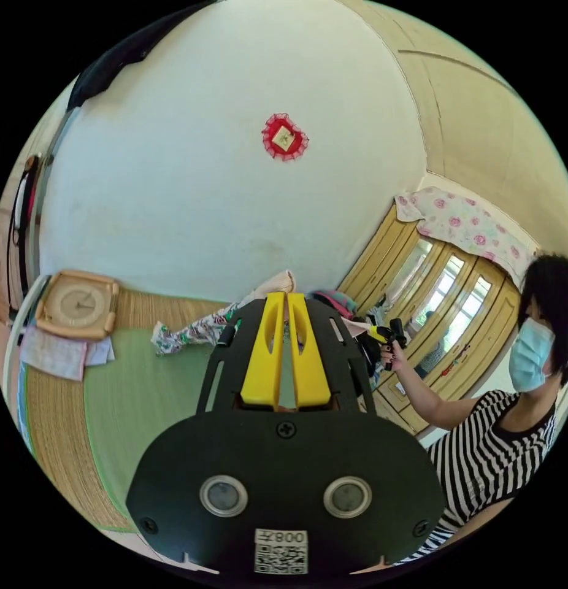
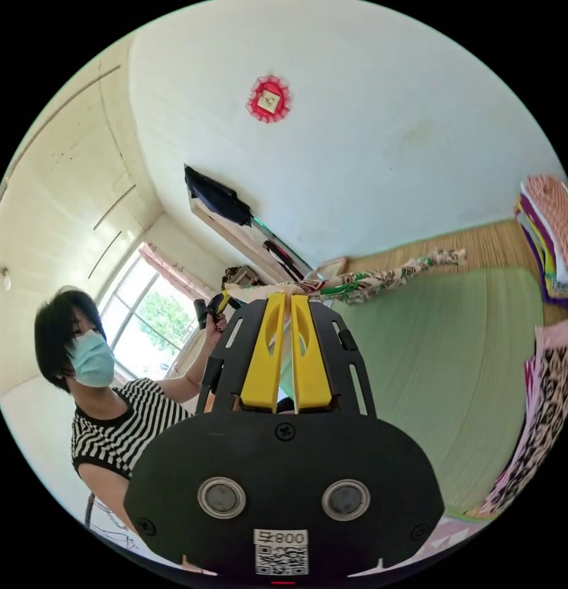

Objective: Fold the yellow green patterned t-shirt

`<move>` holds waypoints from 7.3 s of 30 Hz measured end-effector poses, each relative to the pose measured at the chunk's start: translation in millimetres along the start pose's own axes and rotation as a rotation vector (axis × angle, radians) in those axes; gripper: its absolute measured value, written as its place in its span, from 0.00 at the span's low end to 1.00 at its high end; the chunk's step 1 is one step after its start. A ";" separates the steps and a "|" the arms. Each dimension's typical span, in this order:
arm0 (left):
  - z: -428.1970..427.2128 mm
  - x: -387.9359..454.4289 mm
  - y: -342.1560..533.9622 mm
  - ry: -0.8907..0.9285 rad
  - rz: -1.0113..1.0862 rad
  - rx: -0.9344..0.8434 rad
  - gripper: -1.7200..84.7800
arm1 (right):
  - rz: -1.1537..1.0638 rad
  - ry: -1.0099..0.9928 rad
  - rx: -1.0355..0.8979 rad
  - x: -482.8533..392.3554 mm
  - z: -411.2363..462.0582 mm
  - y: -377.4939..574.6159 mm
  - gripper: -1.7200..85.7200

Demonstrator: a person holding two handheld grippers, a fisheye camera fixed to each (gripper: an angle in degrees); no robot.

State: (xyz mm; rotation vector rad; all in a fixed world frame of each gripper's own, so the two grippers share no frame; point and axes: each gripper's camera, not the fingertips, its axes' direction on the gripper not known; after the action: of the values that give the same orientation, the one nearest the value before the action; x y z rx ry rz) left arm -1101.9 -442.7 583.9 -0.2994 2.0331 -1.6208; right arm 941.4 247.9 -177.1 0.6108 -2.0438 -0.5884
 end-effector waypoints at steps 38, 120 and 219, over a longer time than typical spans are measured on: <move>-50.4 -186.9 346.8 -0.215 -0.639 -0.614 0.03 | 0.823 0.157 -0.295 213.9 -12.5 198.5 0.04; 804.5 -332.1 126.3 0.039 -0.155 -0.662 0.07 | 0.232 0.490 -0.177 237.8 149.2 -11.3 0.09; 753.4 -375.8 -12.5 -0.152 -0.099 -0.507 0.07 | 0.185 0.782 -0.065 527.7 152.4 -72.5 0.03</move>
State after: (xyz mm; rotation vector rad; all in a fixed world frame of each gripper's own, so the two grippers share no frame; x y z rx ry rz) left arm -395.0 -900.1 579.1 -0.6890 2.3100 -1.0701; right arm 573.3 -108.9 32.9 0.4991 -1.3167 -0.2410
